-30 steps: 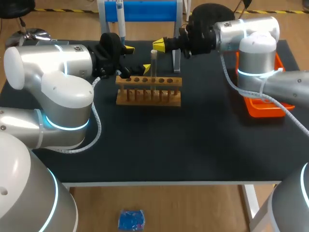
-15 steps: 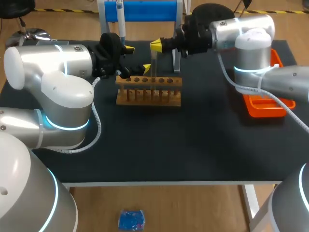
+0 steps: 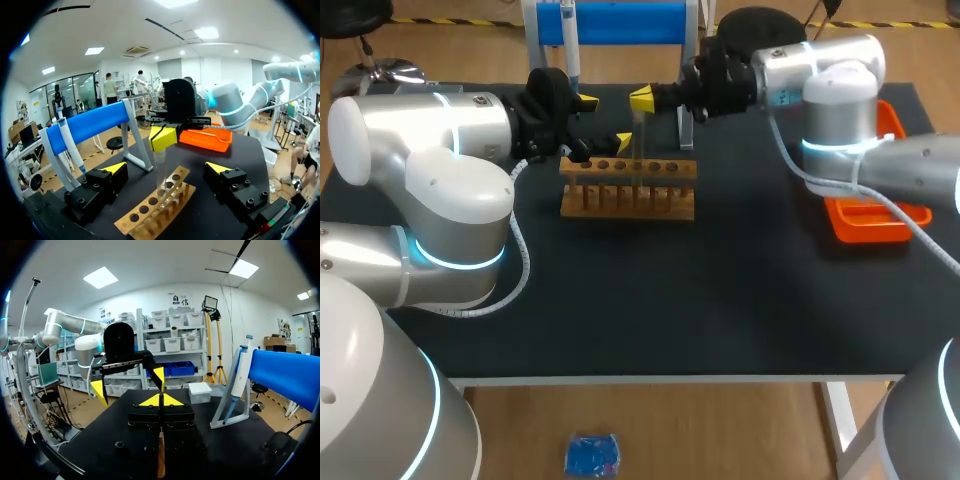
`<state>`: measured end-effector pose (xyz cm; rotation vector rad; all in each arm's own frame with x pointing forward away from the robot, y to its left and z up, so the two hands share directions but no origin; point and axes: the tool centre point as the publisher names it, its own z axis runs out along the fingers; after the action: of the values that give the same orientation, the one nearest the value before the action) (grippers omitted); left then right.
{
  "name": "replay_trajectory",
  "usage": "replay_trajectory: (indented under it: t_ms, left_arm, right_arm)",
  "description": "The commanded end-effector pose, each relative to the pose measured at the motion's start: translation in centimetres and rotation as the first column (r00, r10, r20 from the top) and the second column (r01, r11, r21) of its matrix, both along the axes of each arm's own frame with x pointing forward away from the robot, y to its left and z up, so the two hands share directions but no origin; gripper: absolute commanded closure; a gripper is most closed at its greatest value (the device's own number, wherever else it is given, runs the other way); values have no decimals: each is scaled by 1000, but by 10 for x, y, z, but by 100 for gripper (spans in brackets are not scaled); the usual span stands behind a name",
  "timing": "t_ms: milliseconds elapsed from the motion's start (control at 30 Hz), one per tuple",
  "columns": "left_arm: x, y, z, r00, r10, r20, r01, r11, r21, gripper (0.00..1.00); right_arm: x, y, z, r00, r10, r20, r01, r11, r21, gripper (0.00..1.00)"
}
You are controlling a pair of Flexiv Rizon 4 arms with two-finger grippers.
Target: Invert the test tube, pick up the pipette, mount the tip to pipette, aspirate from beaker and dispense into the tube, eject the tip, return the pipette, and cap with the stopper.
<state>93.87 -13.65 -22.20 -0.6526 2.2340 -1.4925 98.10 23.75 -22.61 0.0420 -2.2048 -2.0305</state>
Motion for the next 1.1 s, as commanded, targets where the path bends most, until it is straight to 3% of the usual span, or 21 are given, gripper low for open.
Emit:
replay_trajectory:
  t_ms: [33, 400, 633, 667, 700, 767, 900, 1000, 1067, 1100]
  left_arm:
    - [1, -1, -1, 1000, 1, 2, -1, 1000, -2, 0]
    - [1, -1, -1, 1000, 1, 2, -1, 1000, -2, 0]
    - [1, -1, -1, 1000, 1, 2, -1, 1000, -2, 0]
    - [1, -1, -1, 1000, 1, 2, -1, 1000, -2, 0]
    - [1, -1, -1, 1000, 1, 2, -1, 1000, -2, 0]
    - [1, -1, -1, 1000, 1, 2, -1, 1000, -2, 0]
    - [1, -1, -1, 1000, 1, 2, -1, 1000, -2, 0]
    - [1, -1, -1, 1000, 1, 2, -1, 1000, -2, 0]
    - [1, -1, -1, 1000, 1, 2, -1, 1000, -2, 0]
    - [1, -1, -1, 1000, 1, 2, -1, 1000, -2, 0]
  right_arm:
    - [2, 1, -10, 1000, 3, -7, -3, 1000, -1, 100]
    - [-2, 3, -22, 1000, -2, -19, 2, 1000, -8, 100]
    - [-2, 0, 7, 1000, -11, 27, 11, 1000, 19, 100]
    - [-2, -1, 13, 999, -10, 36, 9, 1000, 21, 71]
    - [-3, -2, 19, 999, -8, 47, 7, 1000, 26, 25]
    - [-5, -4, 30, 998, -14, 66, 12, 1000, 26, 0]
    - [-7, -12, 48, 995, -40, 95, 40, 999, -1, 0]
    - [-9, -17, 55, 984, -68, 162, 92, 985, -148, 0]
    - [-12, -21, 57, 972, -86, 218, 144, 953, -266, 0]
    - [-14, -24, 60, 969, -88, 230, 151, 950, -274, 0]
